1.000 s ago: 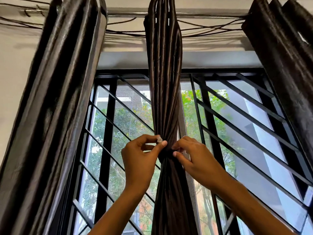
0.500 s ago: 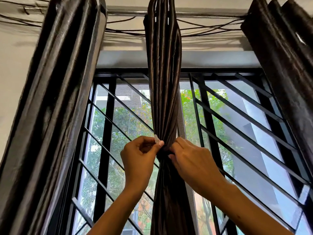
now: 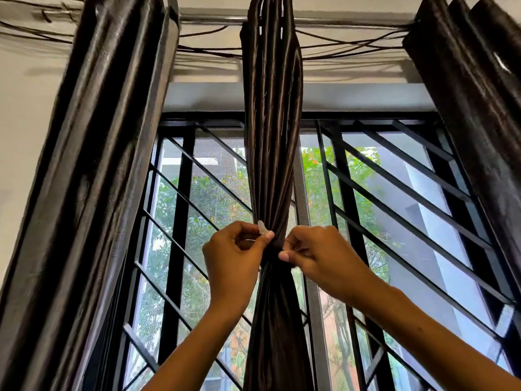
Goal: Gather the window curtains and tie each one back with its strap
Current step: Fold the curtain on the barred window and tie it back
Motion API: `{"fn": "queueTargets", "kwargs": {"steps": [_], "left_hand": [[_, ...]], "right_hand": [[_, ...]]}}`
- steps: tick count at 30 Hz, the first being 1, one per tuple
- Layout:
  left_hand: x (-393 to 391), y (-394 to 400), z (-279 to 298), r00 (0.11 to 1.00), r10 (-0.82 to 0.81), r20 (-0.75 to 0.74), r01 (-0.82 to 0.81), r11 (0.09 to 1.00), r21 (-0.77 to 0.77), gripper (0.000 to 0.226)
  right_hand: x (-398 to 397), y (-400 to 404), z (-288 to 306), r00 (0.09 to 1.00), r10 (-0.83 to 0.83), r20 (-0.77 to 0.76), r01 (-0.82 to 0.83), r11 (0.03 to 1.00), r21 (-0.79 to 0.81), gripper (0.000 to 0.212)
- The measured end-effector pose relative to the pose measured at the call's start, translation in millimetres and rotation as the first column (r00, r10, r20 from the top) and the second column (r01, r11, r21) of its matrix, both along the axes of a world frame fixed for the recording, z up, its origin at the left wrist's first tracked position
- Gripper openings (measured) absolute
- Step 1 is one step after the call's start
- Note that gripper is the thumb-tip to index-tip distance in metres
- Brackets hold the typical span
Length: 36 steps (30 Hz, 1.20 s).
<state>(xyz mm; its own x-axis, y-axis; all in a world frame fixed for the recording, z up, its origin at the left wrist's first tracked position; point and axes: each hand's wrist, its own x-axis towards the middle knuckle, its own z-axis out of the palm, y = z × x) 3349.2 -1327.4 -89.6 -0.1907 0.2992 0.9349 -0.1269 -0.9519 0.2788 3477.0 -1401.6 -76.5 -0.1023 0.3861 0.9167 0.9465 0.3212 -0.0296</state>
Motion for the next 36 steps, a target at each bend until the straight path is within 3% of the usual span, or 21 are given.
{"fn": "queueTargets", "kwargs": {"steps": [2,4,7,9,12,18,24,28,32,36], "left_hand": [[1,-2,-1,1.0,0.023,-0.009,-0.023,0.999,0.025,0.01],[1,-2,-2,1.0,0.011,0.011,-0.011,1.0,0.026,0.01],[1,1,-2,0.999,-0.039,0.026,0.039,0.999,-0.01,0.01],[2,7,-3,0.996,-0.077,0.033,0.079,0.995,-0.055,0.012],[-1,19,-1,0.99,-0.112,0.082,0.121,0.986,-0.117,0.016],[-14,35,-3,0.995,-0.063,0.08,0.074,0.987,-0.145,0.019],[-13,53,-3,0.996,0.064,0.064,-0.052,0.985,-0.167,0.014],[-11,55,-6,0.998,0.005,0.062,0.005,0.986,-0.165,0.014],[-10,54,-13,0.987,-0.158,0.014,0.158,0.976,-0.151,0.017],[-7,52,-18,0.944,-0.31,0.113,0.328,0.919,-0.219,0.016]], "right_hand": [[-4,-4,5,0.984,0.075,-0.164,-0.1,0.984,-0.151,0.017],[-7,-5,5,0.964,0.079,-0.252,-0.122,0.98,-0.16,0.012],[-10,-2,-6,0.985,-0.142,-0.101,0.147,0.988,0.041,0.008],[-10,2,-14,0.994,-0.098,-0.052,0.105,0.981,0.162,0.01],[-3,5,-17,0.999,0.037,0.04,-0.044,0.98,0.194,0.019],[10,5,-30,0.995,0.005,0.104,-0.008,1.0,0.03,0.007],[9,9,-50,0.996,0.079,0.033,-0.076,0.994,-0.078,0.008],[18,10,-48,0.997,0.078,-0.006,-0.079,0.993,-0.089,0.009],[28,11,-51,1.0,-0.028,0.014,0.029,0.999,-0.027,0.008],[25,15,-51,0.99,-0.136,0.036,0.136,0.991,-0.004,0.004]]}}
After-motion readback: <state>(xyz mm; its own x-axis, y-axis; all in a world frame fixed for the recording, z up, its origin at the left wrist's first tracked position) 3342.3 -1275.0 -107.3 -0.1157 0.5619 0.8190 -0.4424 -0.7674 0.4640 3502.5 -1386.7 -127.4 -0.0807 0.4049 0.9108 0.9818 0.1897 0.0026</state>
